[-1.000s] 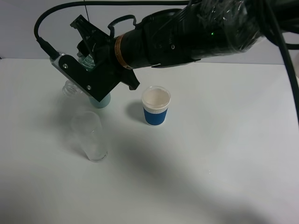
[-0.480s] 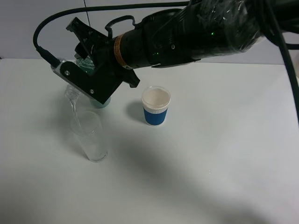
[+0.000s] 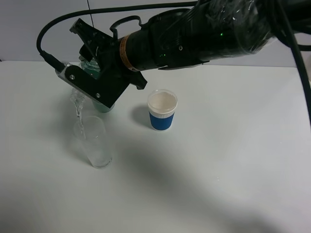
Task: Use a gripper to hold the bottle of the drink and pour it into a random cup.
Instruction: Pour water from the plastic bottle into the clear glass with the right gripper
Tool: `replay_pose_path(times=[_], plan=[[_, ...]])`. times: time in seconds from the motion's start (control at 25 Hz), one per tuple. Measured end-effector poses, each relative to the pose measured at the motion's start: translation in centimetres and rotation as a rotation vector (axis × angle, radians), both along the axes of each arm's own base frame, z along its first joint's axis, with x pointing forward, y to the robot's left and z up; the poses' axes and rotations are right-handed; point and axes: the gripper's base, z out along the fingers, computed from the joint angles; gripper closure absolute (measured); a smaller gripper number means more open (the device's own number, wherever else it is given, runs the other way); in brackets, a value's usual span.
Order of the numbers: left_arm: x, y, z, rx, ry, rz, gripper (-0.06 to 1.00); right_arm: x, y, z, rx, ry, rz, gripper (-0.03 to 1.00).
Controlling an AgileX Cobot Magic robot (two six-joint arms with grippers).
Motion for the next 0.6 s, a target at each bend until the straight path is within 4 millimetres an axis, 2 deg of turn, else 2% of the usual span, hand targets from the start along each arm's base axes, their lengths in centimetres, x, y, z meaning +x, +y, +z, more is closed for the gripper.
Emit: replay_pose_path(times=[0.6], plan=[[0.0, -0.01, 0.0, -0.001, 0.0, -0.001, -0.04, 0.15, -0.18, -0.08, -0.034, -0.026, -0.007, 0.42]])
